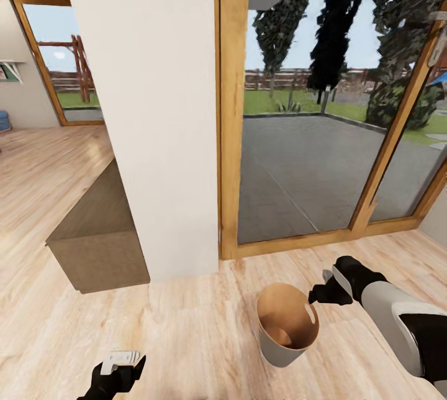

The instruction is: Put the three can of soda from the living room inside the tash can in the kitchen.

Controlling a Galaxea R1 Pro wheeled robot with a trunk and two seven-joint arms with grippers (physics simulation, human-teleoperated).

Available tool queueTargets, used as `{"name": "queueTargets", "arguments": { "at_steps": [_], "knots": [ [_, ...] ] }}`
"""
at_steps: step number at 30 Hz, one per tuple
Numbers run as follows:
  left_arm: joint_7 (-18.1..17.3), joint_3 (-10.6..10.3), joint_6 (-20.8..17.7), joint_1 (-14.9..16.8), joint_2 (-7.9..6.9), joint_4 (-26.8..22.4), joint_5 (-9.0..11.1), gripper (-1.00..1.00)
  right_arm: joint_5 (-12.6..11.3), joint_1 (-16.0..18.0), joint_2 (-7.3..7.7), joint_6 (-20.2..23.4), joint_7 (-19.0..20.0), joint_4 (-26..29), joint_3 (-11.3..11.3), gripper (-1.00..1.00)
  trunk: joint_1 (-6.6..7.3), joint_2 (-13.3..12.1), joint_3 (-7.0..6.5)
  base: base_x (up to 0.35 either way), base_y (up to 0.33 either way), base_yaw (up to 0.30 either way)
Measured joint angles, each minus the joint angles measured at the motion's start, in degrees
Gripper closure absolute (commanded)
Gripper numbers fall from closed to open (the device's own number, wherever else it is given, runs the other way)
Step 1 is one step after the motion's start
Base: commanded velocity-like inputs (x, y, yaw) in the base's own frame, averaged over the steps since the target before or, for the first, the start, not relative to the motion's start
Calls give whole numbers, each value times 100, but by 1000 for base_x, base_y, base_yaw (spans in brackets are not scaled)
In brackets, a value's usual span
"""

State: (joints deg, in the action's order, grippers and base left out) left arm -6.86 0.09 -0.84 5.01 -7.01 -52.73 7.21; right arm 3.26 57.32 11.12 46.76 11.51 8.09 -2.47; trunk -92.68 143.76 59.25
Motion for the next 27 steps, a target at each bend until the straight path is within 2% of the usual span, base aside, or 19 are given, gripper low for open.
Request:
{"name": "queueTargets", "arguments": {
  "at_steps": [16, 27],
  "knots": [
    [0, 0, 4, 0, 6, 0, 0, -100, 7, -12, 12, -8, 0, 8, 1, -100, 0, 0, 0, -12, 5, 0],
    [0, 0, 5, 0, 7, 0, -24, -100, 8, -35, 21, -16, 0, 9, 1, -100, 0, 0, 0, 6, 137, 0]
  ]
}}
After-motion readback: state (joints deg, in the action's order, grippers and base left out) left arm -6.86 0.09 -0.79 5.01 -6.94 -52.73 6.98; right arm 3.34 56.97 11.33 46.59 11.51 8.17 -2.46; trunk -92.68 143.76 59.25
